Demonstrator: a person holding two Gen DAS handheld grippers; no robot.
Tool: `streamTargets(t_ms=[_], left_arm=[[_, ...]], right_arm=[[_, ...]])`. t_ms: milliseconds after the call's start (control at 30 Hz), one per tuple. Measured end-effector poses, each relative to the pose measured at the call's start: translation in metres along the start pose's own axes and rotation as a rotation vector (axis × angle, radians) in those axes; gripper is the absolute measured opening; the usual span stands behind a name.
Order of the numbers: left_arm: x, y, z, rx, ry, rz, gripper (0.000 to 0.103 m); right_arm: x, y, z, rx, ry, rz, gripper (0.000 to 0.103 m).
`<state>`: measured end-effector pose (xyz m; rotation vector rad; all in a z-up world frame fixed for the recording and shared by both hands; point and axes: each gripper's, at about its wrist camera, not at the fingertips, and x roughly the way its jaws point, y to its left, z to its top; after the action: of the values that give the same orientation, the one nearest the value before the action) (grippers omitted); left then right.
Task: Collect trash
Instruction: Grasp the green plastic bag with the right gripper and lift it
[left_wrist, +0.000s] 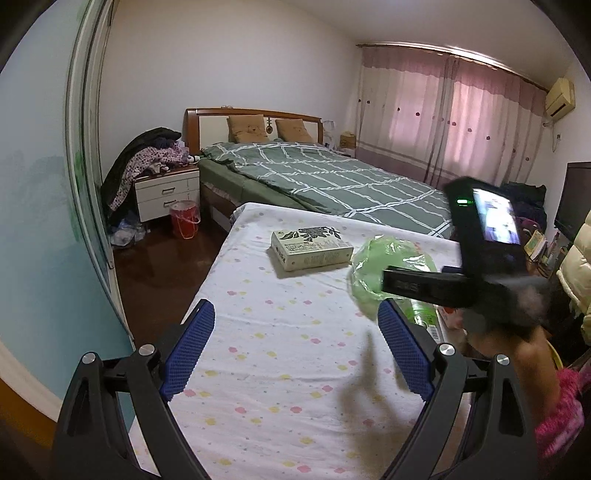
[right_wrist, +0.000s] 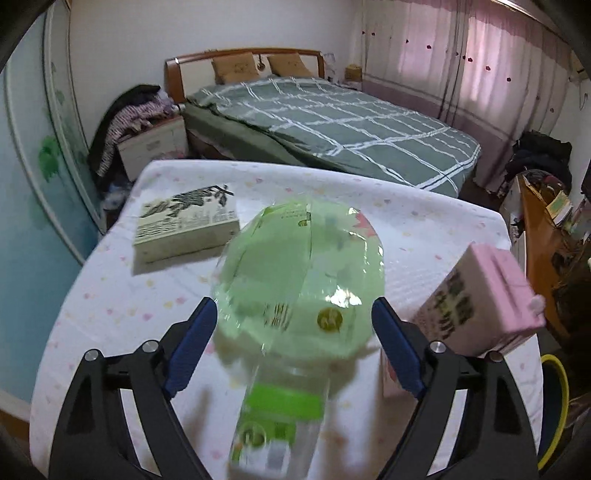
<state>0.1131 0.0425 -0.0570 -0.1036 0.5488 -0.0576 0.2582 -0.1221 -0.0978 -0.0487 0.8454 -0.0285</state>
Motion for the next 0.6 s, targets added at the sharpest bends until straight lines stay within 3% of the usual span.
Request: streamTargets(t_ms=[167,200,333,467,600], left_arm=[[0.003,-0.001,0.0,0.005,0.002,-0.002,0.089],[0.003,-0.001,0.0,0.003,0.003,-0.003,0.089],[0.006,0.0,-0.001,-0.001,0.009,-0.002,0.089],[0.007,-0.001,-0.001,-0.003,0.012,-0.005,0.089],[0.007,-0.004,-0.002,-0.001,0.014,-0.009,0.089]], right_arm=[[0.04,0.002,0.009,-0.006,0.109,-0.008,0.081],[0.045,0.0,0.007,-0.003,0.124,-0.009,0.067],[0.054,-0.006,0.005,-0.007,0.156,-0.025,0.044],[0.045,-0.015,0.004,0.008,0.131,-0.015,0.009],[0.03,-0.018,0.005,0.023,0.095,0.037,0.0]])
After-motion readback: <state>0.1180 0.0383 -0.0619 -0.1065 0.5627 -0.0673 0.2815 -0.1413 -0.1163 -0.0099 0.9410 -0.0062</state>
